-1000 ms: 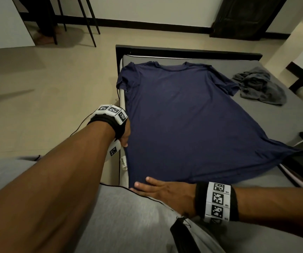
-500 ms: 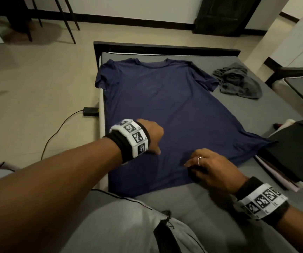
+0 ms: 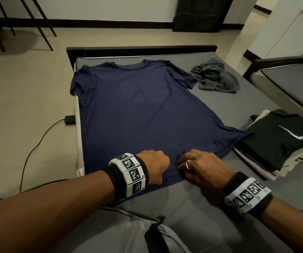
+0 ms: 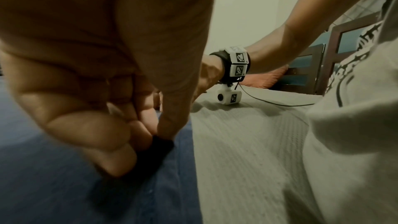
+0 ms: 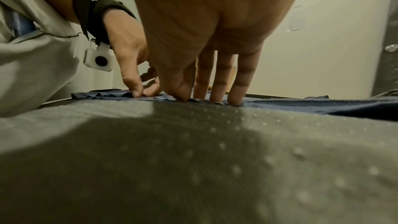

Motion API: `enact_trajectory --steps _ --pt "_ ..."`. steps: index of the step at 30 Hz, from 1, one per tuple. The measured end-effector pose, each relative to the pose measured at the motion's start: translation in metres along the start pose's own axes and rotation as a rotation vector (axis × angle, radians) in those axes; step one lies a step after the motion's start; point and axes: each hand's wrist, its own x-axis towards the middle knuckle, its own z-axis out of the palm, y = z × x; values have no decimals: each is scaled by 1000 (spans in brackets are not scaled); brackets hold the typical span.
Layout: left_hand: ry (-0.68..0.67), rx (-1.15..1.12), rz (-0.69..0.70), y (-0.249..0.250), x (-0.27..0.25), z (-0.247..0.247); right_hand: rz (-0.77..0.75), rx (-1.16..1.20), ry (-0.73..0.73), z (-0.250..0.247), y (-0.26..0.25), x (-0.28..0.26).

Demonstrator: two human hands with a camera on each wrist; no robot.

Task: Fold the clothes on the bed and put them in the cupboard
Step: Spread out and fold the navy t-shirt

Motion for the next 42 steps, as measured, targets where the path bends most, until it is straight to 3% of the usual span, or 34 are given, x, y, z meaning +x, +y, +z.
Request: enact_trajectory --steps 14,19,24,30,42 --pt "-8 -86 -67 -1 -2 -1 56 -3 -116 -2 2 2" --pt "-21 7 -22 3 -3 0 32 -8 -63 0 6 -7" --pt "16 45 23 4 -1 2 44 1 -125 0 10 -9" --pt "-55 -45 84 0 -1 1 10 -11 -130 0 12 -14" --pt "-213 -85 124 0 7 10 -22 66 -305 -11 13 -21"
